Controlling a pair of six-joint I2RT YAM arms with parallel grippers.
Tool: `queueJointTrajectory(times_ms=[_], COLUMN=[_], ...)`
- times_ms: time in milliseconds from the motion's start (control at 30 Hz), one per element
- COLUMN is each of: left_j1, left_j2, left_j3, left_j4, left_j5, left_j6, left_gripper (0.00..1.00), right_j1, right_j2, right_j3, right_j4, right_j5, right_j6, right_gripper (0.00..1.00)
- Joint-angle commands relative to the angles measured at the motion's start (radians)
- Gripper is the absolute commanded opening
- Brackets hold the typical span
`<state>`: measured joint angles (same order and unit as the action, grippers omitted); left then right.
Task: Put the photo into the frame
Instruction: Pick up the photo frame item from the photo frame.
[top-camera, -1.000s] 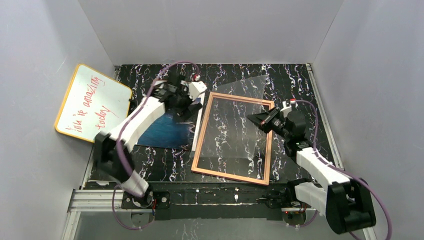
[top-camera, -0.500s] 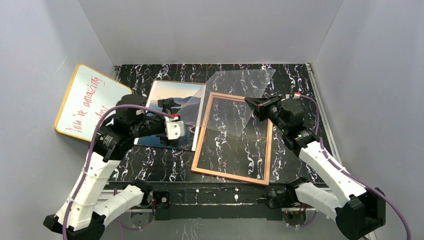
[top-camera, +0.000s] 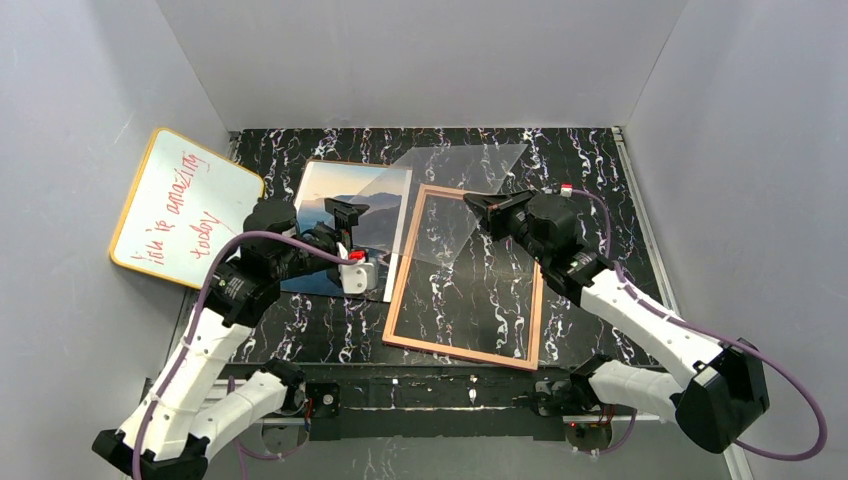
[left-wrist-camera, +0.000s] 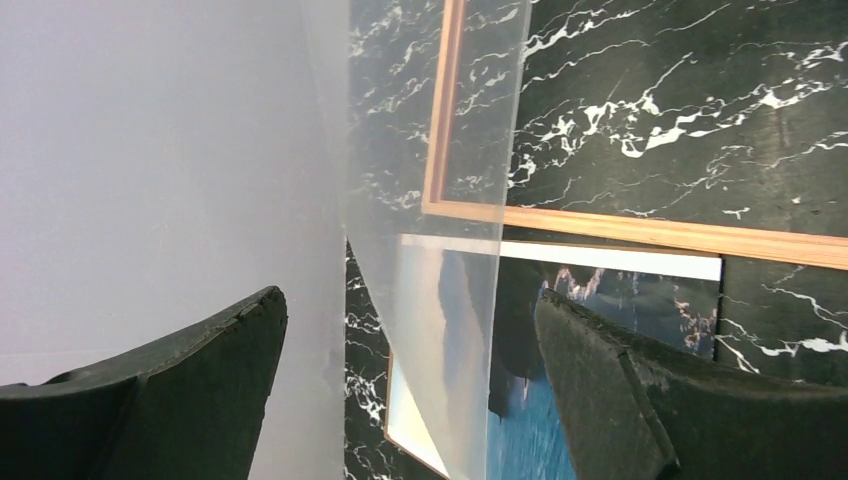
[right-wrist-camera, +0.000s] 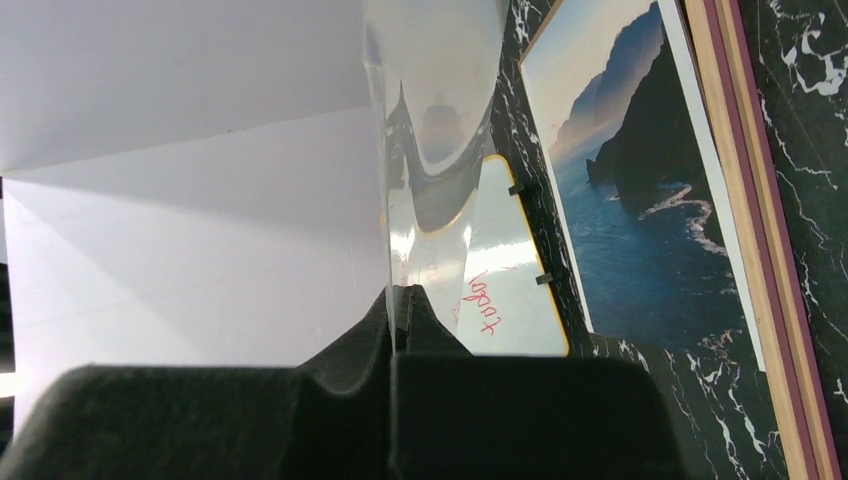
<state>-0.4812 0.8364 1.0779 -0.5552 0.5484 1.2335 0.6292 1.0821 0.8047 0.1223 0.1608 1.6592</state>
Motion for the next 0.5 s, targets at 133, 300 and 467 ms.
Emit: queueJointTrajectory(times_ms=[133,300,467], left_j1=[-0.011,-0.013,-0.014], left_j2=[-0.014,0.015,0.049], left_j3=[-0.069,-0.057,-0.027], left_j4=[0.075,0.080,0.135], left_j5=[-0.015,-0.054,-0.084], left_j6=[0.062,0.084,0.055], left_gripper=[0.77,0.41,0.04], right_j1=[0.108,0.127,0.127], right_j2=[0.011,0.020,0.018], right_j3=[0.056,0.060,0.047], right_j4=[0.117,0.151,0.191], right_j5=[0.156,0.145,0.049], right_j6=[0.067,0.060,-0.029], right_gripper=[0.01,0.01,0.07])
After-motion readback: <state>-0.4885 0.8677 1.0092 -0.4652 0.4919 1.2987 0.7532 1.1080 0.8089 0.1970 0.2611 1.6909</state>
